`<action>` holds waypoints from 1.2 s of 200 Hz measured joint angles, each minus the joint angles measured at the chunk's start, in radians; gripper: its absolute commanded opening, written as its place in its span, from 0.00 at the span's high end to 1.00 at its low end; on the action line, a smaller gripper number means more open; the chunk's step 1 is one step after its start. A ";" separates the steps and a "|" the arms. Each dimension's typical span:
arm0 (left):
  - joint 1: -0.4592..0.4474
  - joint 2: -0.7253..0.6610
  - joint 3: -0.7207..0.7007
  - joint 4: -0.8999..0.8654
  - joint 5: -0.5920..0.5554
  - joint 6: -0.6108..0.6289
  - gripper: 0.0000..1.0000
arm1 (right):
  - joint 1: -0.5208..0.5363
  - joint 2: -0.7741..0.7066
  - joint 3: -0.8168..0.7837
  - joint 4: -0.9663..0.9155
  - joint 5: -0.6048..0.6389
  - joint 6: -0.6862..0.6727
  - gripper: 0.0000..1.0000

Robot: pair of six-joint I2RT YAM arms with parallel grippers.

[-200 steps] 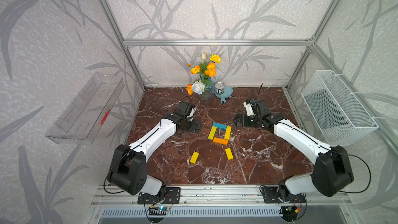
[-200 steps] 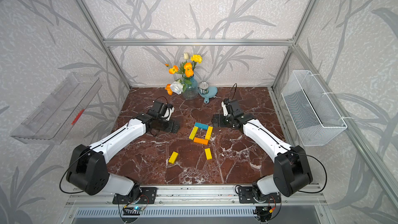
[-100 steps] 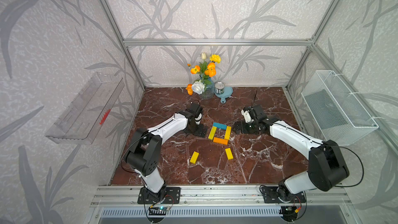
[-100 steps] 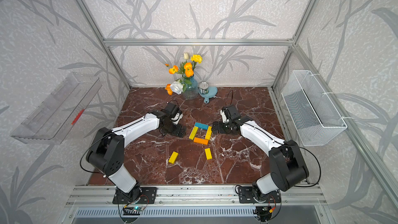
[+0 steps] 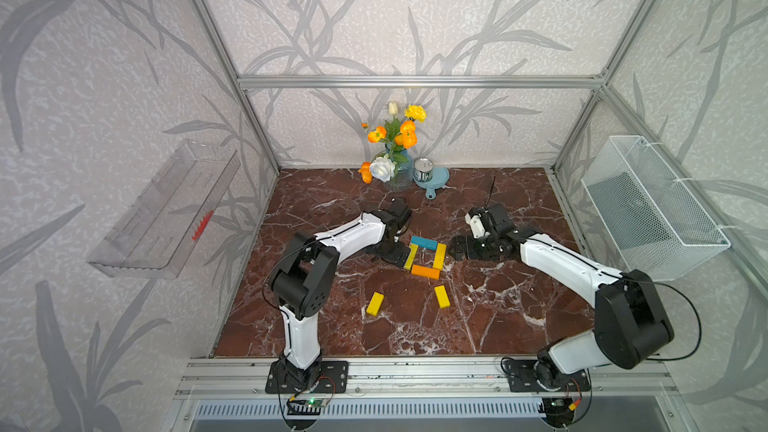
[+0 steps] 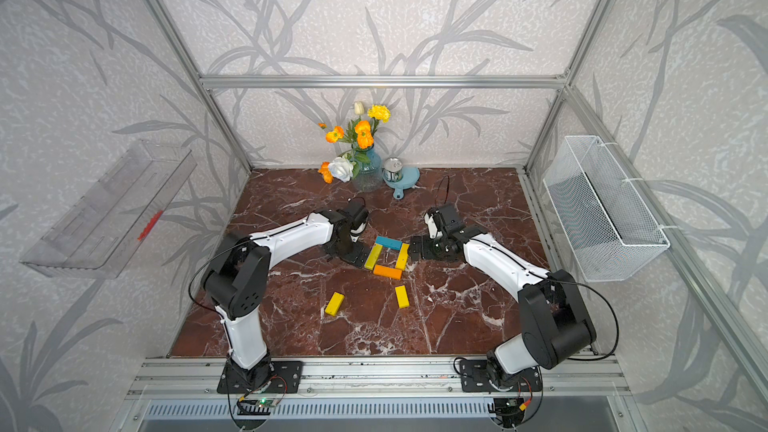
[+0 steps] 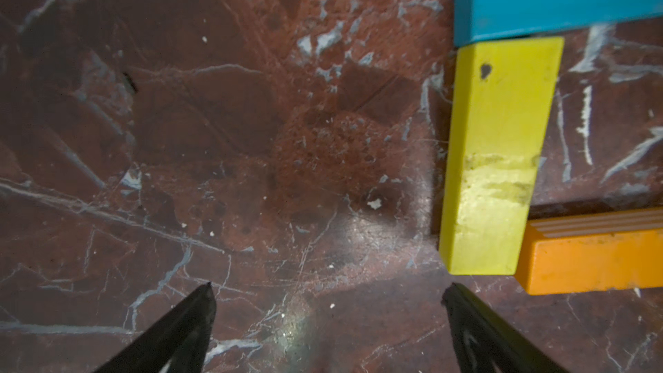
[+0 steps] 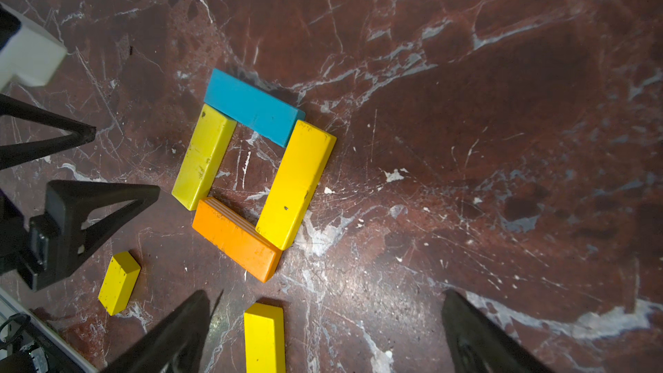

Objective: Assemble the letter p with building blocks
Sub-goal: Adjust the building block at the center of the board.

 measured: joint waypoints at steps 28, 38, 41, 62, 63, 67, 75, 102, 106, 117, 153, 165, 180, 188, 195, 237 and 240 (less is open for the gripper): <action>-0.002 0.008 0.003 -0.015 -0.023 0.003 0.00 | 0.000 -0.002 -0.010 0.001 0.000 0.000 0.01; -0.002 0.011 0.003 -0.020 -0.029 0.003 0.00 | 0.000 -0.002 -0.014 0.001 0.000 0.000 0.01; -0.002 0.011 0.003 -0.021 -0.030 0.003 0.00 | 0.000 -0.002 -0.015 0.000 0.000 0.001 0.01; -0.001 0.011 0.003 -0.023 -0.035 0.003 0.00 | 0.000 -0.002 -0.016 0.002 -0.004 0.002 0.01; -0.001 0.011 0.003 -0.023 -0.035 0.003 0.00 | 0.000 -0.002 -0.016 0.002 -0.004 0.002 0.01; -0.001 0.011 0.003 -0.023 -0.035 0.003 0.00 | 0.000 -0.002 -0.016 0.002 -0.006 0.002 0.01; -0.002 0.012 0.003 -0.023 -0.036 0.003 0.00 | 0.000 -0.002 -0.016 0.002 -0.007 0.002 0.01; -0.002 0.017 0.003 -0.022 -0.038 0.003 0.00 | 0.000 -0.002 -0.016 0.001 -0.007 0.002 0.01; -0.002 0.018 0.003 -0.022 -0.038 0.003 0.00 | 0.000 -0.002 -0.016 0.002 -0.007 0.002 0.01; -0.002 0.024 0.003 -0.021 -0.039 0.003 0.00 | 0.000 -0.002 -0.016 0.001 -0.007 0.002 0.01; -0.003 0.054 0.012 -0.020 -0.037 0.009 0.00 | 0.000 -0.009 -0.021 0.002 -0.007 0.002 0.01; -0.003 0.058 0.018 -0.018 -0.036 0.010 0.00 | 0.000 -0.011 -0.023 0.002 -0.007 0.002 0.01; -0.003 0.059 0.023 -0.014 -0.035 0.010 0.01 | 0.000 -0.013 -0.025 0.002 -0.007 0.002 0.01; -0.004 0.059 0.025 -0.014 -0.034 0.010 0.00 | 0.000 -0.014 -0.027 0.002 -0.007 0.002 0.01; -0.004 0.059 0.028 -0.013 -0.034 0.010 0.00 | 0.000 -0.014 -0.027 0.002 -0.007 0.002 0.01; -0.011 0.059 0.033 -0.013 -0.032 0.011 0.00 | 0.000 -0.015 -0.028 0.003 -0.008 0.002 0.01; -0.011 0.059 0.033 -0.013 -0.031 0.011 0.00 | 0.000 -0.015 -0.028 0.003 -0.007 0.002 0.01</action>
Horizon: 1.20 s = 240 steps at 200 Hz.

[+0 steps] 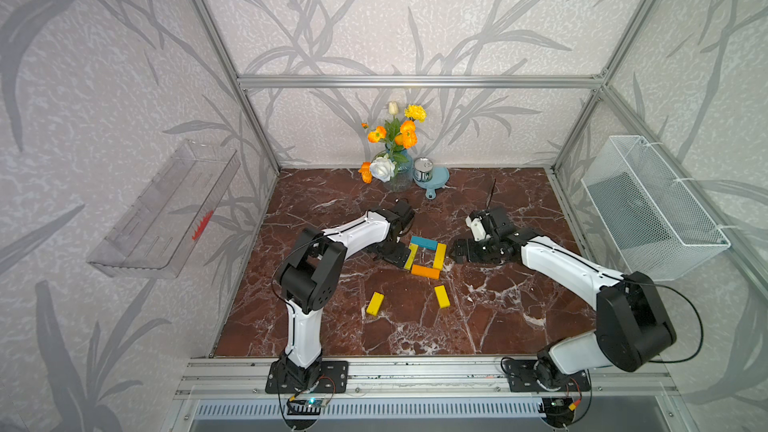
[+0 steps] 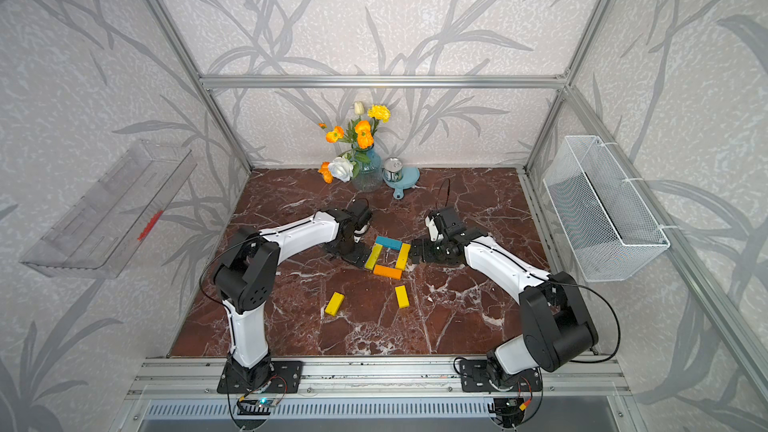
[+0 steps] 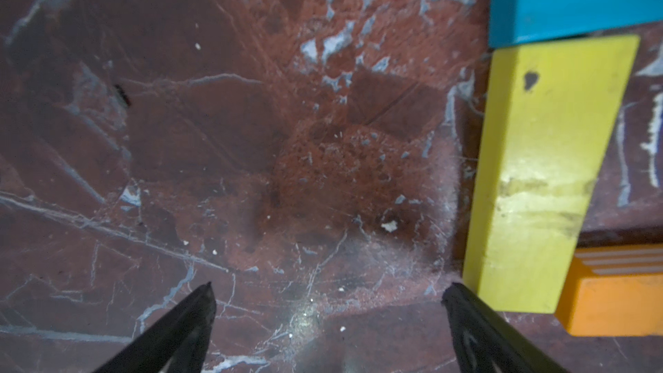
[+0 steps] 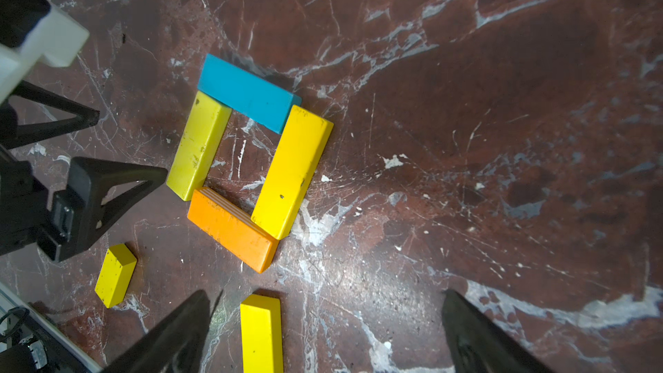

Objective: Assemble the letter p with building blocks
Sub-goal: Adjust the building block at the center of the board.

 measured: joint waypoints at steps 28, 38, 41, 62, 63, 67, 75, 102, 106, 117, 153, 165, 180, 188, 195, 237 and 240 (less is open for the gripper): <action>-0.005 0.000 0.000 0.000 0.000 0.000 0.01 | 0.000 0.000 0.000 0.002 0.000 0.000 0.01; -0.006 0.000 0.000 0.000 -0.004 0.000 0.00 | 0.000 0.000 0.000 0.002 0.000 0.000 0.01; -0.006 0.000 0.000 0.000 -0.005 0.000 0.00 | 0.000 0.000 0.000 0.002 0.000 0.000 0.01; -0.006 0.000 0.000 0.001 -0.008 0.000 0.00 | 0.000 -0.003 -0.004 0.005 0.000 0.000 0.01; -0.006 0.000 0.000 0.001 -0.008 0.000 0.00 | 0.000 -0.003 -0.005 0.005 0.000 0.000 0.01; -0.006 0.000 0.000 0.002 -0.008 0.000 0.00 | 0.000 -0.003 -0.005 0.005 0.000 0.000 0.01; -0.006 0.000 0.000 0.003 -0.007 0.000 0.00 | 0.000 -0.003 -0.006 0.005 0.000 0.000 0.01; -0.006 0.000 0.000 0.010 -0.006 0.000 0.00 | 0.000 -0.005 -0.010 0.005 0.000 0.000 0.01; -0.006 0.000 0.000 0.010 -0.005 0.000 0.00 | 0.000 -0.005 -0.011 0.005 0.000 0.000 0.01; -0.006 0.000 0.000 0.013 -0.003 0.000 0.00 | 0.000 -0.007 -0.014 0.005 0.000 0.000 0.01; -0.006 0.000 0.000 0.016 0.009 0.000 0.00 | 0.000 -0.007 -0.016 0.005 0.000 0.000 0.01; -0.008 0.000 0.000 0.016 0.012 0.000 0.00 | 0.000 -0.007 -0.016 0.005 -0.001 0.000 0.01; -0.010 0.000 0.000 0.016 0.012 -0.001 0.00 | 0.000 -0.007 -0.016 0.005 -0.001 0.000 0.01; -0.011 0.000 0.000 0.016 0.014 0.000 0.00 | 0.000 -0.007 -0.016 0.005 -0.002 0.000 0.01; -0.011 0.000 0.000 0.016 0.015 -0.001 0.00 | 0.000 -0.007 -0.016 0.005 -0.003 0.000 0.01; -0.013 -0.002 -0.016 0.013 0.002 -0.001 0.00 | 0.000 -0.007 -0.016 0.006 -0.009 0.000 0.01; -0.013 -0.002 -0.016 0.012 -0.001 -0.001 0.00 | 0.000 -0.007 -0.016 0.007 -0.010 0.000 0.01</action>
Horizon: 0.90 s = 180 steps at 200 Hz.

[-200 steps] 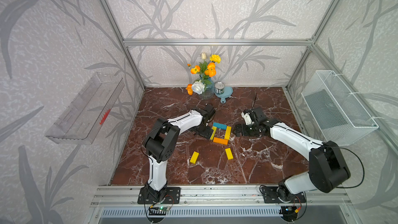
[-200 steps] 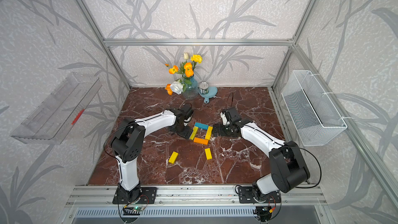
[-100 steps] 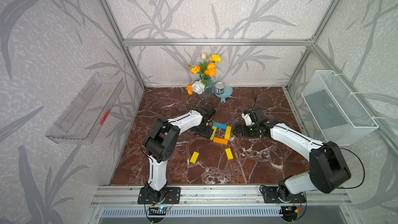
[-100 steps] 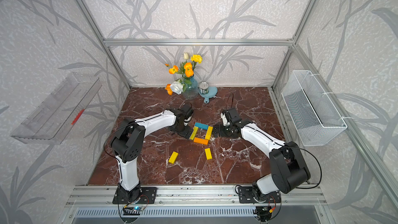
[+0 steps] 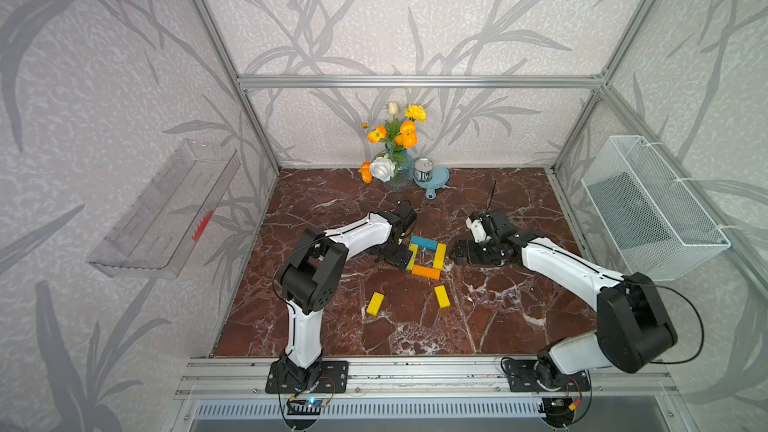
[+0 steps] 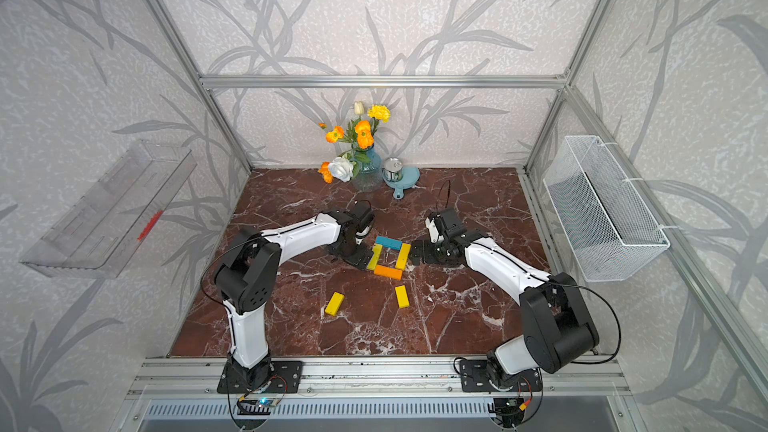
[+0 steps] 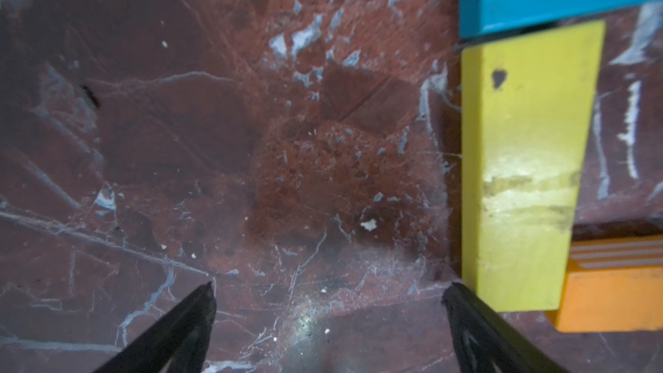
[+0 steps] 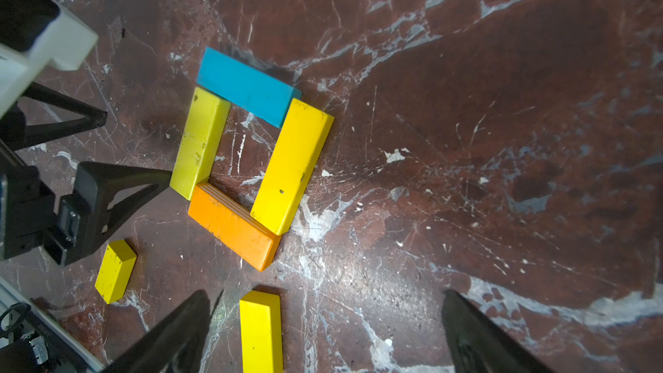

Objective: Assemble the letter p with building blocks
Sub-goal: Adjust the building block at the center of the board, then pick up the building block from the center of the board.

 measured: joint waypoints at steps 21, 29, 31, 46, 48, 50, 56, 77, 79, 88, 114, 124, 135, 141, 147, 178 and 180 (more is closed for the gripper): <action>0.000 -0.023 -0.005 -0.005 -0.026 0.000 0.00 | 0.000 0.000 0.000 0.007 -0.017 -0.003 0.01; 0.000 -0.043 -0.005 -0.005 -0.037 0.000 0.00 | 0.000 0.000 0.000 0.009 -0.023 -0.006 0.01; 0.000 -0.050 -0.005 -0.005 -0.040 0.000 0.00 | 0.000 0.000 0.000 0.009 -0.025 -0.008 0.01; 0.000 -0.108 -0.005 -0.005 -0.050 -0.001 0.00 | 0.008 0.000 0.000 0.008 -0.024 -0.022 0.00; 0.000 -0.115 -0.005 -0.006 -0.051 -0.001 0.00 | 0.009 0.000 0.000 0.007 -0.024 -0.023 0.00; 0.000 -0.128 -0.005 -0.005 -0.051 -0.001 0.00 | 0.011 0.000 0.001 0.005 -0.024 -0.026 0.00; 0.000 -0.163 -0.005 -0.006 -0.052 -0.002 0.00 | 0.016 0.000 0.003 -0.002 -0.020 -0.035 0.00; 0.000 -0.301 -0.007 -0.011 -0.067 -0.016 0.00 | 0.082 0.000 0.025 -0.049 0.023 -0.078 0.00; 0.000 -0.314 -0.009 -0.011 -0.071 -0.019 0.00 | 0.092 0.000 0.027 -0.055 0.032 -0.084 0.00; 0.000 -0.372 -0.021 -0.013 -0.093 -0.027 0.00 | 0.143 0.000 0.043 -0.081 0.056 -0.100 0.01; 0.021 -0.511 -0.093 -0.025 -0.140 -0.055 0.00 | 0.288 0.000 0.058 -0.130 0.116 -0.114 0.06; 0.045 -0.553 -0.124 -0.028 -0.141 -0.065 0.00 | 0.323 0.000 0.052 -0.141 0.127 -0.106 0.07; 0.077 -0.596 -0.157 -0.025 -0.140 -0.073 0.00 | 0.348 0.000 0.042 -0.151 0.146 -0.092 0.07; 0.091 -0.621 -0.172 -0.024 -0.139 -0.075 0.00 | 0.360 0.000 0.037 -0.156 0.159 -0.086 0.07; 0.108 -0.645 -0.183 -0.023 -0.138 -0.077 0.00 | 0.375 0.000 0.034 -0.166 0.173 -0.077 0.07; 0.155 -0.750 -0.189 -0.007 -0.124 -0.079 0.00 | 0.438 0.000 0.030 -0.192 0.233 -0.035 0.07; 0.157 -0.753 -0.188 -0.005 -0.123 -0.079 0.00 | 0.441 0.000 0.029 -0.193 0.236 -0.033 0.07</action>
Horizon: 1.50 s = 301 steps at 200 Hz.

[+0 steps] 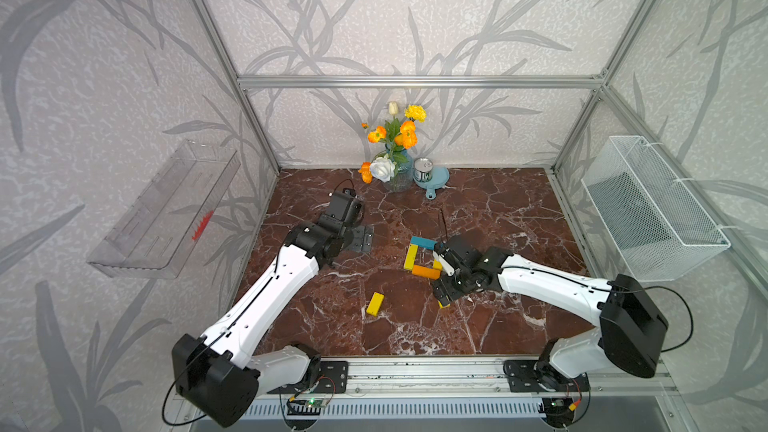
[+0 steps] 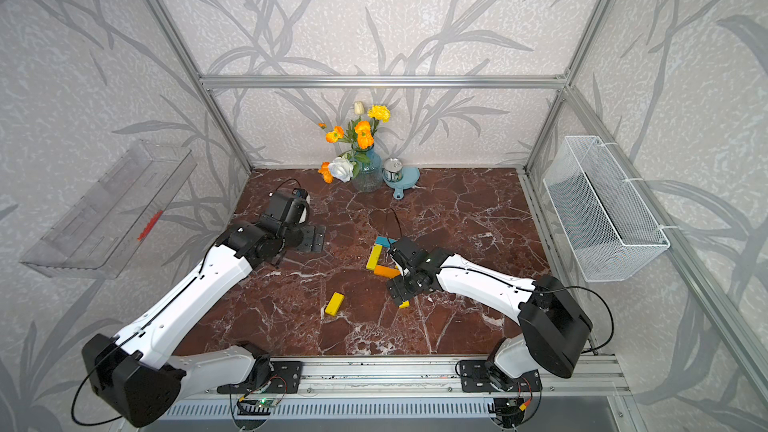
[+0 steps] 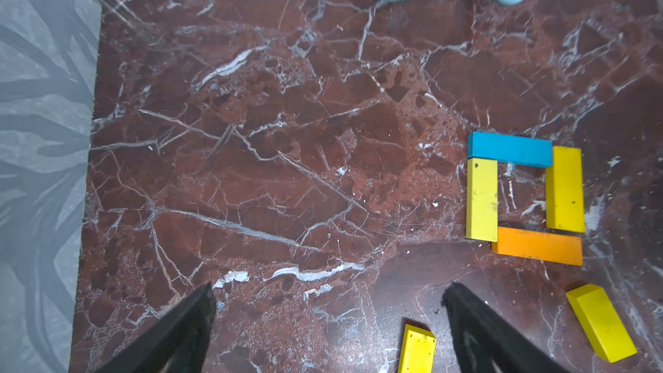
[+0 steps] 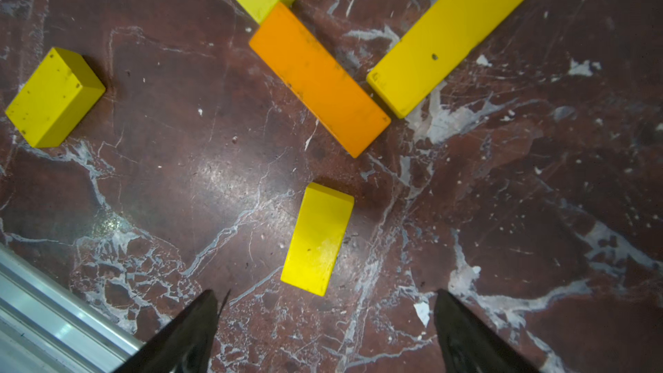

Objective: Assemble the letter p with building blocks
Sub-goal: Pick up the building block from the center of the board.

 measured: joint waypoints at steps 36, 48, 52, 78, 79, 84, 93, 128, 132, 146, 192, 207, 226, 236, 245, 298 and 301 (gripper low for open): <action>0.013 -0.003 0.003 0.019 0.017 0.012 0.00 | 0.030 0.034 -0.015 0.012 0.020 0.044 0.09; 0.016 0.000 0.003 0.025 0.024 0.016 0.00 | 0.032 0.048 -0.024 0.013 0.026 0.058 0.09; 0.016 0.000 0.003 0.027 0.028 0.018 0.00 | 0.033 0.054 -0.026 0.013 0.029 0.061 0.09; 0.019 0.000 0.003 0.039 0.040 0.025 0.00 | 0.035 0.088 -0.034 0.017 0.039 0.080 0.13; 0.019 0.000 0.003 0.039 0.040 0.025 0.00 | 0.035 0.089 -0.034 0.017 0.039 0.081 0.13; 0.020 0.000 0.003 0.040 0.040 0.026 0.00 | 0.035 0.095 -0.034 0.020 0.039 0.083 0.14; 0.022 0.000 0.003 0.042 0.043 0.027 0.00 | 0.037 0.106 -0.034 0.024 0.040 0.086 0.15; 0.026 0.000 0.003 0.048 0.047 0.034 0.00 | 0.039 0.139 -0.034 0.040 0.037 0.090 0.22; 0.026 0.000 0.003 0.048 0.048 0.034 0.00 | 0.039 0.143 -0.034 0.042 0.037 0.090 0.23; 0.027 0.000 0.003 0.050 0.048 0.035 0.00 | 0.039 0.159 -0.031 0.048 0.035 0.090 0.26; 0.029 0.000 0.003 0.053 0.054 0.035 0.00 | 0.041 0.200 -0.014 0.072 0.027 0.093 0.39; 0.029 0.000 0.003 0.053 0.058 0.035 0.00 | 0.041 0.204 -0.010 0.077 0.026 0.094 0.45; 0.029 0.000 0.003 0.053 0.062 0.035 0.00 | 0.042 0.209 -0.005 0.079 0.023 0.095 0.53; 0.029 0.000 0.003 0.053 0.064 0.035 0.00 | 0.044 0.213 0.001 0.079 0.020 0.097 0.60; 0.029 0.000 0.003 0.053 0.065 0.035 0.00 | 0.047 0.217 0.006 0.078 0.018 0.097 0.65; 0.029 0.000 0.003 0.053 0.066 0.035 0.00 | 0.071 0.222 0.035 0.055 0.017 0.113 1.00; 0.029 0.000 0.003 0.053 0.066 0.035 0.00 | 0.073 0.222 0.039 0.051 0.018 0.114 1.00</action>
